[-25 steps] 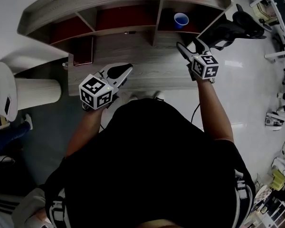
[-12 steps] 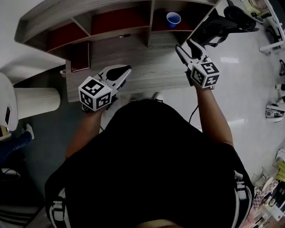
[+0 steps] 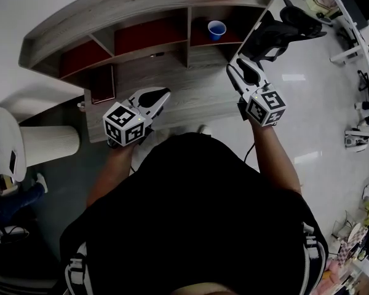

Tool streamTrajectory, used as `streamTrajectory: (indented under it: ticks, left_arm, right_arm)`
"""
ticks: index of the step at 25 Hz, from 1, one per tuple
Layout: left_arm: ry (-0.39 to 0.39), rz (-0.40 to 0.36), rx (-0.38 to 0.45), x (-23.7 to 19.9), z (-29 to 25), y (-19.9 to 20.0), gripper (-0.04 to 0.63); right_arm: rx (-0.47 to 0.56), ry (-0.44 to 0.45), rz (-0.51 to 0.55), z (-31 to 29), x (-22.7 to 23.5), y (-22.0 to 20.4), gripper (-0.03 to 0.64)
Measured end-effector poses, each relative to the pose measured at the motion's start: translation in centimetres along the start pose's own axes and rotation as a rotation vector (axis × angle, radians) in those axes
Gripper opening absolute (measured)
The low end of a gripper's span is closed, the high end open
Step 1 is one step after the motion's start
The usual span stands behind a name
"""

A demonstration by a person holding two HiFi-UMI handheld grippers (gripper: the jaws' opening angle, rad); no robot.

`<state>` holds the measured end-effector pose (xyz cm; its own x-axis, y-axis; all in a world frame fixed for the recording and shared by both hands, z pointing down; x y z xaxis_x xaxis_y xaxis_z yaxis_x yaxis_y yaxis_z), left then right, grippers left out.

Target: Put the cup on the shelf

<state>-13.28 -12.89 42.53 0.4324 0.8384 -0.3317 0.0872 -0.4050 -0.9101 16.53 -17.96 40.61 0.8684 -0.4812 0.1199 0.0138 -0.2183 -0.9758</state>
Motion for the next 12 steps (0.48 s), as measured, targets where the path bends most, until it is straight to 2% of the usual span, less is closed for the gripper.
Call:
streamTrajectory:
  ticks: [7,12]
  left_arm:
    - [-0.012,-0.008,0.004,-0.4,-0.2,0.4,0.025]
    - [-0.014,-0.009,0.011,-0.4,0.0,0.4,0.026]
  right_arm:
    - [0.080,0.021,0.020,1.3,-1.5,3.5,0.125]
    - [0.085,0.012,0.060,2.0,-2.0,3.9,0.099]
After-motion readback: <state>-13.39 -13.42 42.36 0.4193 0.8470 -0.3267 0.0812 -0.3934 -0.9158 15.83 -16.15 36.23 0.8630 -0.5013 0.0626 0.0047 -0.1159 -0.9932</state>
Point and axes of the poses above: the fingertips, and each gripper's own axes: z backward along the fingers, x to its right, y out of its top, the point moved 8 cm from there along z, backward along the fingers, and after that the axes turned 8 degrees about -y, right-handed, at the moved point
